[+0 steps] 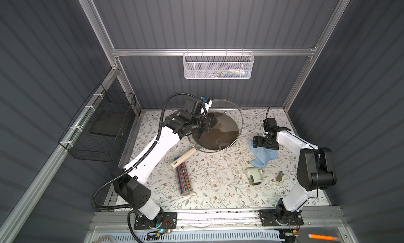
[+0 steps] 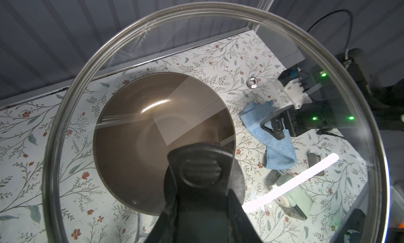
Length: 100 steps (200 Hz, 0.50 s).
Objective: Wipe the pot lid with a cloth
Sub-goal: Pick up the cleaning item at the center of the board.
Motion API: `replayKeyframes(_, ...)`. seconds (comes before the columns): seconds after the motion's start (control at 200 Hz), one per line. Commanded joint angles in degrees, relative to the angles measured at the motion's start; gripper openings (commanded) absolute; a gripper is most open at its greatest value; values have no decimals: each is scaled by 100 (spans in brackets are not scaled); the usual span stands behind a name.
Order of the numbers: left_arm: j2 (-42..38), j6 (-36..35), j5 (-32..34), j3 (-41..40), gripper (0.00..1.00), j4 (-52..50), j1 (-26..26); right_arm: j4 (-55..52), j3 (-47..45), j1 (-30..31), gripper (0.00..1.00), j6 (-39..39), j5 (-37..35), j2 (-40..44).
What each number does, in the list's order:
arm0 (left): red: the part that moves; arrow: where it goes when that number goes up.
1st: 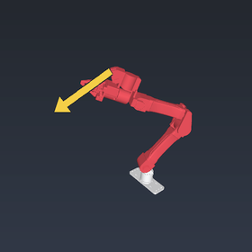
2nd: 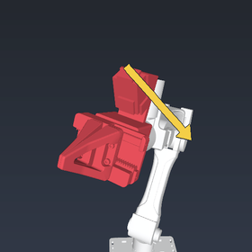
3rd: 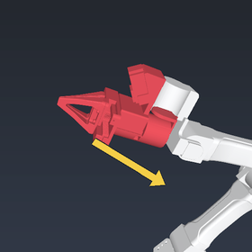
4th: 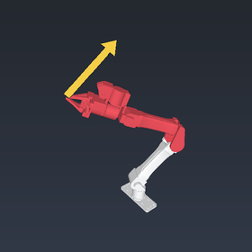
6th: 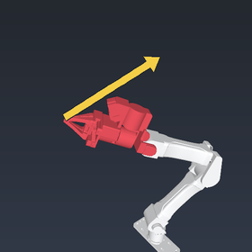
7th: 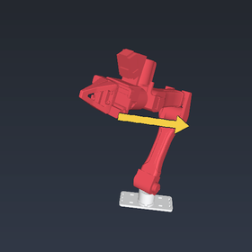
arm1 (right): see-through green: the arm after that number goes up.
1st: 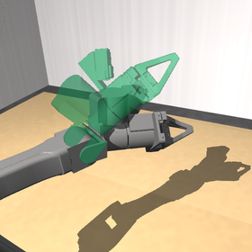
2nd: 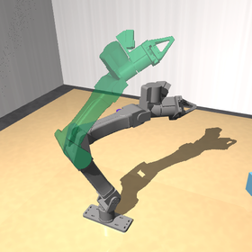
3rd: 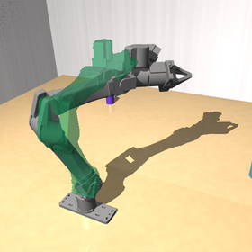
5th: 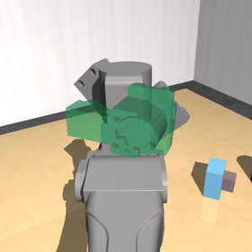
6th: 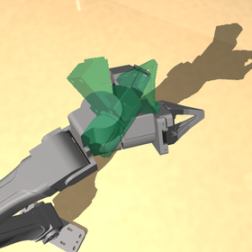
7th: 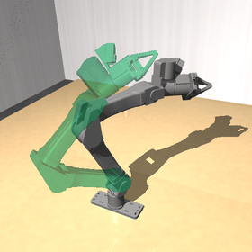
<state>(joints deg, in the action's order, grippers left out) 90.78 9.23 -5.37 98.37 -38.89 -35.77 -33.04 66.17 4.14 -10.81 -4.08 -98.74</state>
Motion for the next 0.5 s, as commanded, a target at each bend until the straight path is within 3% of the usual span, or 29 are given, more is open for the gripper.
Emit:
replayKeyframes(0.0, -523, 79, -480, 107, 0, 1104, 44, -74, -126, -53, 99, 33, 49, -115)
replayKeyframes(0.1, -605, 104, -664, 38, 0, 1239, 47, -65, -142, -93, 96, -107, -218, -361)
replayKeyframes(0.26, -721, 131, -964, -67, 0, 1447, 48, -93, -167, -137, 78, -294, -381, -610)
replayKeyframes(0.495, -823, 244, -1134, -270, 0, 1771, 73, 39, -278, -142, 26, -559, -324, -304)
